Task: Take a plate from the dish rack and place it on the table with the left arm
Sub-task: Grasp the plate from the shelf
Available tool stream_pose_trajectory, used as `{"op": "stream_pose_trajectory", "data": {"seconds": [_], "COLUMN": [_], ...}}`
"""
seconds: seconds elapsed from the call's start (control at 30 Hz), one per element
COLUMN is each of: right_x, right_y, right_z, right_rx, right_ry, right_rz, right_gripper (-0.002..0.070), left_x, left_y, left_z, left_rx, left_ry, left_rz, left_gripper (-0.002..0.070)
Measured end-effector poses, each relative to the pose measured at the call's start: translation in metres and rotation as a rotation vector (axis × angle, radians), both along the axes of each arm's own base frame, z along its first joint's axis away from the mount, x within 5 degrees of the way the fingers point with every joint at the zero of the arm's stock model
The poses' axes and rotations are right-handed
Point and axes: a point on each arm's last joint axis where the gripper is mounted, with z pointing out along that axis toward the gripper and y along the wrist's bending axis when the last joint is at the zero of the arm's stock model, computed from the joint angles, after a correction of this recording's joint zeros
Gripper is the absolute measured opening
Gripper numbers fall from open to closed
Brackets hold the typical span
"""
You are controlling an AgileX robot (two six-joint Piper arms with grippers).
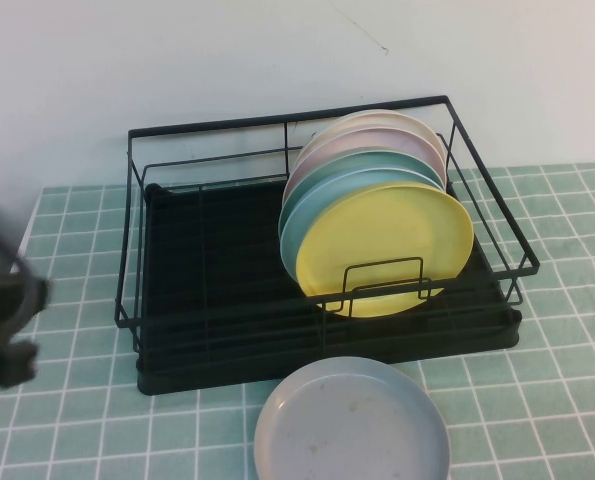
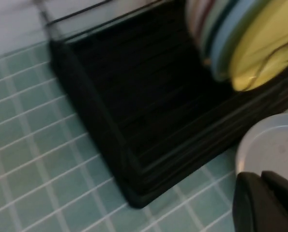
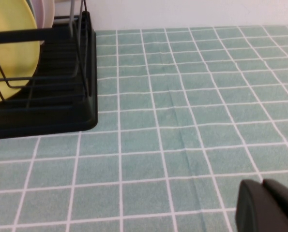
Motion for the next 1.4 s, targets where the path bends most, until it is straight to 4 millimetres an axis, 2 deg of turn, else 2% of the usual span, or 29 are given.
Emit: {"op": "stream_pose_trajectory", "data": {"seconds": [0.1,0.27,0.43,0.6,0.8,1.13,1.23,1.33,1.4], "right_x": [0.0,0.0,0.0,0.0,0.0,0.0,0.0,0.0,0.0], "right_y": [0.0,0.0,0.0,0.0,0.0,0.0,0.0,0.0,0.0], "right_z": [0.0,0.0,0.0,0.0,0.0,0.0,0.0,0.0,0.0], "right_rx": [0.0,0.0,0.0,0.0,0.0,0.0,0.0,0.0,0.0], "right_ry": [0.0,0.0,0.0,0.0,0.0,0.0,0.0,0.0,0.0], "right_rz": [0.0,0.0,0.0,0.0,0.0,0.0,0.0,0.0,0.0], "right_gripper": [-0.0001,-0.0001,-0.0001,-0.0001,-0.0001,-0.0001,-0.0001,-0.0001,-0.0001], "left_x": [0.022,0.056,0.078,0.092,0.103,0.115,0.125,0.137,0.143], "left_y": [-0.011,-0.023,-0.035,-0.036,-0.047,-0.12,-0.133,-0.143,-0.148], "left_z": [0.003,0.009,0.001,-0.011,-0.015,-0.003,-0.006,-0.014,-0.02], "left_rx": [-0.102,-0.438,-0.43,-0.437,-0.298,0.122,0.171,0.16,0.149], "left_ry": [-0.006,-0.052,-0.167,-0.172,-0.169,-0.146,-0.127,-0.119,-0.117], "left_rz": [-0.098,-0.103,-0.326,-0.349,-0.41,-0.567,-0.536,-0.486,-0.465], "left_gripper": [-0.0003,-0.0003,-0.0003,-0.0003,0.0055,0.013,0.0211,0.0326,0.0378]}}
